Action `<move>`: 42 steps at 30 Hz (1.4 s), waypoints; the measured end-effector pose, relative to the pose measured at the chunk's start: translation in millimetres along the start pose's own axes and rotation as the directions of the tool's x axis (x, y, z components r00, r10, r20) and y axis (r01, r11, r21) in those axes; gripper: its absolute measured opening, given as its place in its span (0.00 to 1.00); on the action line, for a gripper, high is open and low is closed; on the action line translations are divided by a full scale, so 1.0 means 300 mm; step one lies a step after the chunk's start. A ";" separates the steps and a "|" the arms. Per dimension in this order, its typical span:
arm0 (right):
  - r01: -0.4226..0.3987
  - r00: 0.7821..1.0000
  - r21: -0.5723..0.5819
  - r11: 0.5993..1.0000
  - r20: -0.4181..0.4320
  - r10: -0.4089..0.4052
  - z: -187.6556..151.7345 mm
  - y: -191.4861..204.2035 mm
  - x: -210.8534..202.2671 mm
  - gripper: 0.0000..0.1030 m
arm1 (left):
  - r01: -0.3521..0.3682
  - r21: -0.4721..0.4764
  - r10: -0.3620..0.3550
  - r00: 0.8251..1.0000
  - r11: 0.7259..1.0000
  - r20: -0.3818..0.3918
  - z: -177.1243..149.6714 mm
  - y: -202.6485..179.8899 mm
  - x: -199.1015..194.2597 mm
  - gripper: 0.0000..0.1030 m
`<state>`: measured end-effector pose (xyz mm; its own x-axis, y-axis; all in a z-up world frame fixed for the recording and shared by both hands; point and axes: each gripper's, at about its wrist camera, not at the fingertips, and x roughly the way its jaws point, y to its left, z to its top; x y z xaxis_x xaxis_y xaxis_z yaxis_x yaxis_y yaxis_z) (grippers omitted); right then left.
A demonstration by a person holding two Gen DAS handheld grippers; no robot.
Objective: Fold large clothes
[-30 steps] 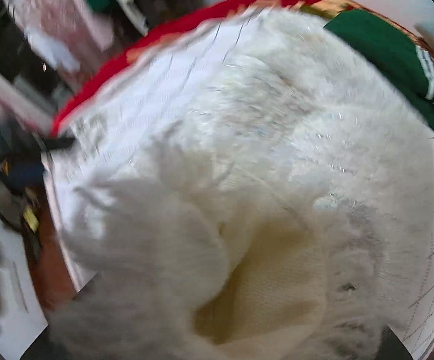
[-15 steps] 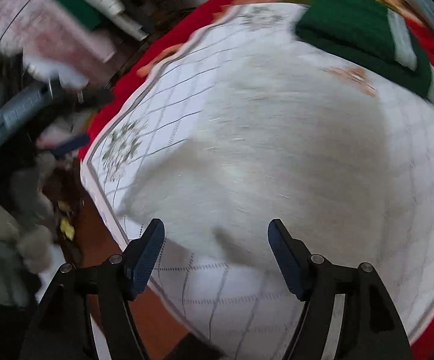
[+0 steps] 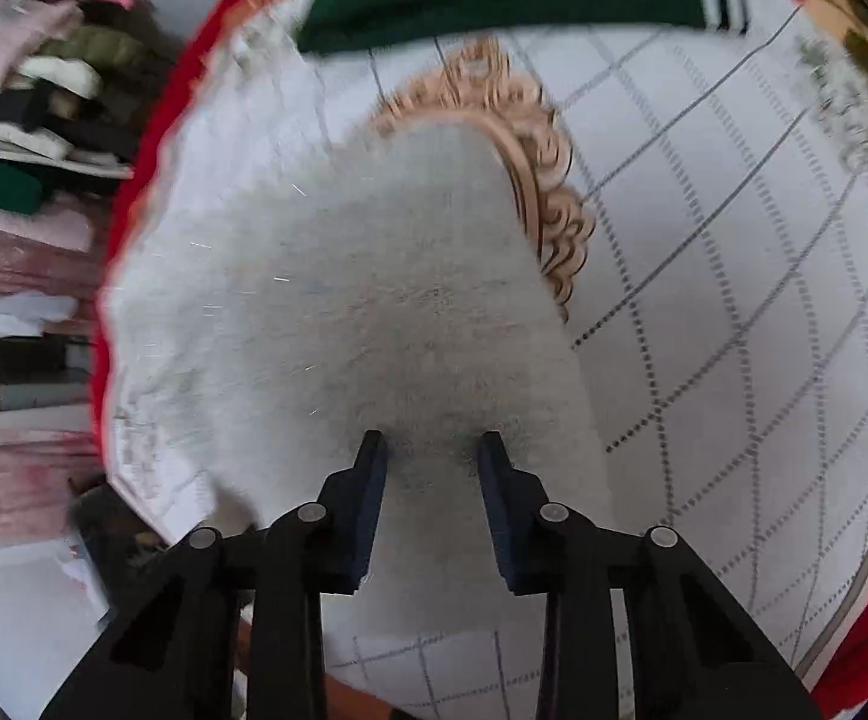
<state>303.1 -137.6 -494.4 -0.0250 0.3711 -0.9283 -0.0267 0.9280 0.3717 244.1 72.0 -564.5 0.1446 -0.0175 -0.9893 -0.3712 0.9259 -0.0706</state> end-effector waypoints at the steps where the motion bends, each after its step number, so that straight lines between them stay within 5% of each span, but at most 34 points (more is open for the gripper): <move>1: 0.034 0.999 -0.016 0.999 -0.030 -0.035 0.021 0.010 0.065 0.32 | -0.005 0.003 0.005 1.000 1.000 -0.003 0.002 -0.001 0.000 1.00; 4: 0.090 0.994 -0.031 0.995 -0.065 -0.092 0.068 0.027 0.152 0.32 | -0.050 0.019 0.050 0.999 0.999 0.007 0.019 -0.021 -0.062 1.00; 7: 0.079 0.993 -0.028 0.996 -0.085 -0.081 0.098 0.036 0.096 0.32 | -0.109 0.024 0.108 0.992 0.994 0.069 0.057 -0.058 -0.196 1.00; 13: 0.027 0.999 -0.019 0.999 0.032 -0.027 0.107 0.015 -0.103 0.33 | -0.038 -0.056 0.048 0.979 0.998 0.198 0.267 -0.169 -0.310 1.00; 18: -0.013 1.000 -0.033 0.999 0.011 0.013 0.160 0.046 -0.052 0.33 | -0.100 -0.004 0.100 0.991 0.995 0.092 0.407 -0.219 -0.063 1.00; 21: 0.023 0.998 -0.073 0.997 -0.057 -0.027 0.203 0.080 0.081 0.33 | -0.029 -0.048 0.031 0.999 0.998 0.036 0.418 -0.182 0.021 1.00; 23: 0.078 0.994 -0.104 0.992 -0.069 -0.085 0.230 0.099 0.156 0.33 | 0.000 -0.062 0.002 0.999 0.998 0.034 0.418 -0.162 0.036 1.00; 27: 0.050 0.992 -0.070 0.996 -0.111 -0.058 0.275 0.084 0.192 0.33 | 0.024 -0.083 -0.023 0.999 0.996 0.023 0.425 -0.144 0.046 1.00; 31: -0.103 0.983 -0.047 0.994 -0.157 0.094 0.294 0.017 0.131 0.34 | 0.025 -0.089 -0.020 0.998 0.996 0.056 0.399 -0.117 -0.077 1.00; 32: -0.175 0.975 -0.030 0.984 -0.144 0.169 0.289 -0.029 0.089 0.38 | 0.028 -0.090 -0.021 0.997 0.996 0.072 0.380 -0.112 -0.111 1.00; 34: -0.206 0.972 -0.015 0.978 -0.117 0.203 0.276 -0.098 0.048 0.74 | 0.010 -0.081 -0.002 0.995 0.997 0.103 0.328 -0.110 -0.160 1.00; 35: -0.219 0.970 -0.009 0.976 -0.110 0.217 0.265 -0.140 0.040 0.77 | -0.010 -0.074 0.017 0.994 0.997 0.107 0.307 -0.113 -0.159 1.00; 37: -0.259 0.955 0.008 0.966 -0.147 0.257 0.241 -0.225 0.088 0.77 | -0.053 -0.062 0.058 0.995 0.997 0.082 0.278 -0.113 -0.092 1.00; 39: -0.317 0.927 0.036 0.948 -0.198 0.317 0.217 -0.275 0.165 0.77 | -0.018 -0.096 0.021 0.999 0.995 0.034 0.253 -0.092 -0.013 1.00; 42: -0.471 0.845 0.085 0.878 -0.242 0.477 0.196 -0.319 0.303 0.77 | 0.063 -0.154 -0.062 0.998 0.986 0.008 0.250 -0.050 0.051 1.00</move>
<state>362.2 -190.8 -615.1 -0.2755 0.7478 -0.6040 0.0733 0.6428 0.7625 320.7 86.2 -569.0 0.1745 -0.0724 -0.9820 -0.4979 0.8539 -0.1514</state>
